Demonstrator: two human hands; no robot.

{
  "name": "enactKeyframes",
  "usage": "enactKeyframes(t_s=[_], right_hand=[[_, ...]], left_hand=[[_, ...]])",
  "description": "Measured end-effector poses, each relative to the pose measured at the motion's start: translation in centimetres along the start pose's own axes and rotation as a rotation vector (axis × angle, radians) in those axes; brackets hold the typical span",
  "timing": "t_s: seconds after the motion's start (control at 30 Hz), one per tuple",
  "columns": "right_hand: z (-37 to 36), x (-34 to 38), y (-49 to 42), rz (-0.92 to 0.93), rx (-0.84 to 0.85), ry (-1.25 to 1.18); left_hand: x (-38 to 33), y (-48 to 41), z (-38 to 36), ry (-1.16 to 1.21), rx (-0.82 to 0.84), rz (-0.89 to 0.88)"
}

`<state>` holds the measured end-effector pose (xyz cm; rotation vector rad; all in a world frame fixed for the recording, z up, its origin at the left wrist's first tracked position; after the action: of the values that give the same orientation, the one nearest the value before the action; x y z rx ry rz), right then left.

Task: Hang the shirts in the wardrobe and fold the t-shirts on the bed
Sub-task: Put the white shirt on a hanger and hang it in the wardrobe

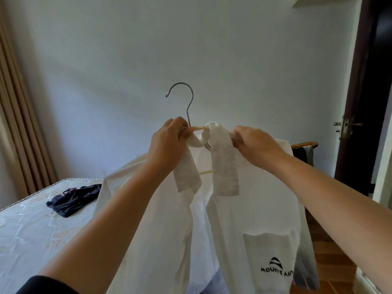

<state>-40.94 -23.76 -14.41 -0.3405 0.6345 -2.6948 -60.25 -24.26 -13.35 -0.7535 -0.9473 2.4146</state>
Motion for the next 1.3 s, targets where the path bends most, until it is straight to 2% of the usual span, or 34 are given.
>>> enactKeyframes(t_s=[0.1, 0.23, 0.33, 0.5, 0.67, 0.77, 0.83, 0.93, 0.97, 1.03, 1.1, 1.17, 1.23, 1.3], right_hand=[[-0.8, -0.8, 0.0, 0.005, -0.008, -0.154], [-1.4, -1.4, 0.2, -0.035, -0.040, -0.118], [-1.3, -1.6, 0.1, -0.065, -0.069, -0.080], [-1.6, -2.6, -0.3, -0.144, -0.017, -0.030], [-1.9, -4.3, -0.4, -0.222, 0.105, -0.065], [-1.8, -3.8, -0.4, -0.220, 0.107, -0.068], [-1.5, -3.6, -0.4, -0.223, 0.069, -0.073], [-1.0, -3.7, -0.1, -0.227, -0.015, -0.070], [-0.9, -3.6, 0.0, -0.216, -0.036, -0.072], [-0.9, -3.1, 0.2, -0.173, -0.057, -0.080], [-0.8, -2.7, 0.4, -0.136, -0.070, -0.088], [-0.7, -2.6, 0.5, -0.116, -0.080, -0.108], [-0.6, -2.5, 0.5, -0.108, -0.088, -0.119], [-0.6, -2.1, 0.4, -0.095, -0.093, -0.122]], left_hand=[[-0.1, 0.0, -0.3, -0.108, 0.042, 0.043], [0.1, 0.8, -0.3, -0.320, 0.038, 0.080], [0.5, 1.3, -0.4, -0.305, 0.080, 0.124], [1.1, 1.8, -1.0, -0.068, 0.160, 0.122], [3.1, 2.2, 0.2, 0.307, -0.051, 0.310], [3.2, 2.4, 0.6, 0.411, -0.180, 0.371], [2.5, 2.2, 0.3, 0.332, -0.110, 0.313], [0.9, 2.0, -1.5, 0.089, 0.309, 0.170], [0.7, 2.1, -1.8, 0.025, 0.393, 0.147], [0.7, 1.8, -1.4, 0.008, 0.387, 0.143], [0.7, 1.5, -0.4, 0.043, 0.249, 0.139], [0.6, 1.1, 0.5, -0.098, 0.108, 0.095], [0.6, 0.5, 0.2, -0.261, 0.143, 0.074], [0.6, 0.1, -0.7, -0.212, 0.234, 0.082]])
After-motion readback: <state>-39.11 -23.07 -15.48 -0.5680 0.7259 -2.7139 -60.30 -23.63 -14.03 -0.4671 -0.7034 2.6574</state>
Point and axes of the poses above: each hand's wrist, its own y-axis away from the middle knuckle, its own z-axis out of the back of the hand, x = y × z, the point moved 5 cm from there along -y, towards the middle knuckle, and after that the axes turned 13 degrees about x, right-handed, at the moved point
